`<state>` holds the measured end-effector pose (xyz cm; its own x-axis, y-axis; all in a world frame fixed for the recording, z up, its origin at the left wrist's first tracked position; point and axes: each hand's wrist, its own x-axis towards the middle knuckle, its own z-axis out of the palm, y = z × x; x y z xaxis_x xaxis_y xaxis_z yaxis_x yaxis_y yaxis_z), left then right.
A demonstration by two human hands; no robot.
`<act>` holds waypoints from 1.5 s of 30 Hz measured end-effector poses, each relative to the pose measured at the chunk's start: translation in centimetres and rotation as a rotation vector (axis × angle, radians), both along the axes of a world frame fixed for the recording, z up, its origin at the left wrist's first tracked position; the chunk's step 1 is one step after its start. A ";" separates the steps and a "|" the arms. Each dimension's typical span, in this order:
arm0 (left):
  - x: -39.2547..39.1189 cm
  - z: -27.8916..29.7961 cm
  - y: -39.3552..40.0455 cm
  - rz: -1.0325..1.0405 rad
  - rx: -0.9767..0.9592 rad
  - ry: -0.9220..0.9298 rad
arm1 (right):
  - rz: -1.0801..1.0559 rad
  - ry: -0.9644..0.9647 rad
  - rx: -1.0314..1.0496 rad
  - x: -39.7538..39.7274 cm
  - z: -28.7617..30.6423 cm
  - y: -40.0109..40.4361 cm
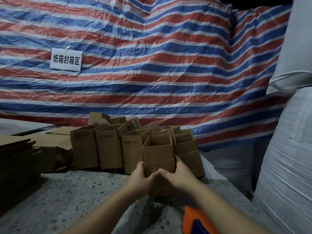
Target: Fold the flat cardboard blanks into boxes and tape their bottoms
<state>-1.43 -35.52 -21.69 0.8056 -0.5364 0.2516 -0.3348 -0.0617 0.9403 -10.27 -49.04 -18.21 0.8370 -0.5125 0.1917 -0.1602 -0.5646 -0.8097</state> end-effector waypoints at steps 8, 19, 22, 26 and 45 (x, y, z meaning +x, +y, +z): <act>2.5 -0.9 -2.3 0.033 0.085 -0.071 | 0.034 0.067 -0.050 2.3 -0.3 -2.2; 6.0 -1.4 -4.9 0.184 0.273 -0.272 | -0.043 0.196 -0.228 5.3 -0.1 -5.7; 6.3 -1.5 -5.5 0.311 0.340 -0.382 | -0.045 0.227 -0.257 5.8 -0.1 -6.5; 6.4 -1.7 -6.3 0.354 0.407 -0.434 | -0.027 0.248 -0.281 6.3 0.1 -7.2; 4.3 0.1 -5.5 0.226 0.504 -0.468 | -0.142 0.301 -0.465 5.6 0.8 -5.2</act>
